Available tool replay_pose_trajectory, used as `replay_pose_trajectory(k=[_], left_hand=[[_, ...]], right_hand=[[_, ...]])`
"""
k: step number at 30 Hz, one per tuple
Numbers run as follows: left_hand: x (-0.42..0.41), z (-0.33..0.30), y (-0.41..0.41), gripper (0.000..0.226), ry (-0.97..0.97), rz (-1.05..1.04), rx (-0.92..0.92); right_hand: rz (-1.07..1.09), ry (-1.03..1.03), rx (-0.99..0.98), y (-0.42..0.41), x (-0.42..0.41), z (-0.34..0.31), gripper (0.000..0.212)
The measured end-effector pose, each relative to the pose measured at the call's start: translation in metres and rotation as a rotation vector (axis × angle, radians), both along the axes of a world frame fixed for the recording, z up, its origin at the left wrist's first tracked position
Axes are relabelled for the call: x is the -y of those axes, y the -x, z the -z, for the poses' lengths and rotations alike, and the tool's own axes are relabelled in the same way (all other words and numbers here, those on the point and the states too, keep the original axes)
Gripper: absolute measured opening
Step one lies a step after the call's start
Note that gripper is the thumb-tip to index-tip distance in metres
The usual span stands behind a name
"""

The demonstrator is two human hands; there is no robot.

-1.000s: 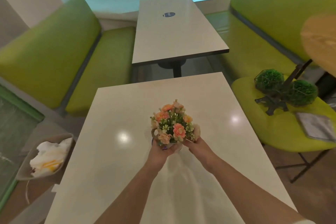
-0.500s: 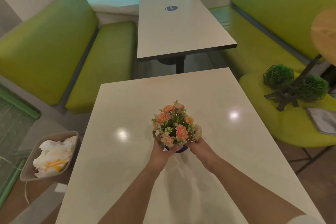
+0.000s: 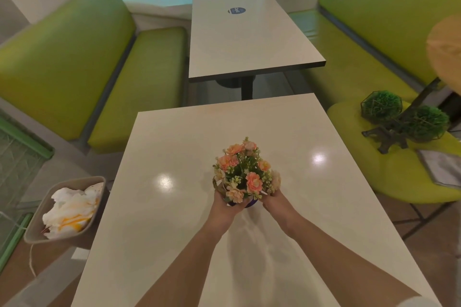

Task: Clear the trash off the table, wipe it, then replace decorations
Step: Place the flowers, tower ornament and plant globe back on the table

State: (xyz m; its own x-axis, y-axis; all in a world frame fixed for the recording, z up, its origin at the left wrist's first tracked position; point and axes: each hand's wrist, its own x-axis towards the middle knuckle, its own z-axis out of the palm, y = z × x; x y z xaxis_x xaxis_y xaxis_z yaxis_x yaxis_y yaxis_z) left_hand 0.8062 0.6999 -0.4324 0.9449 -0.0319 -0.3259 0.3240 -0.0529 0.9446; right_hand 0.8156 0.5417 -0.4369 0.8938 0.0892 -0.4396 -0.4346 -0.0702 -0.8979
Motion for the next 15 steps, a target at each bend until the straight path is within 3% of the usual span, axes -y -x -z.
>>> replay_pose_trajectory(k=[9,15], left_hand=[[0.001,-0.001,0.003,0.076,-0.076,-0.006,-0.011],[0.010,0.001,0.012,0.044,-0.126,-0.112,-0.048]], right_hand=[[0.005,0.017,-0.004,0.004,0.002,-0.004,0.068],[0.005,0.023,0.008,0.008,0.016,-0.017,0.042]])
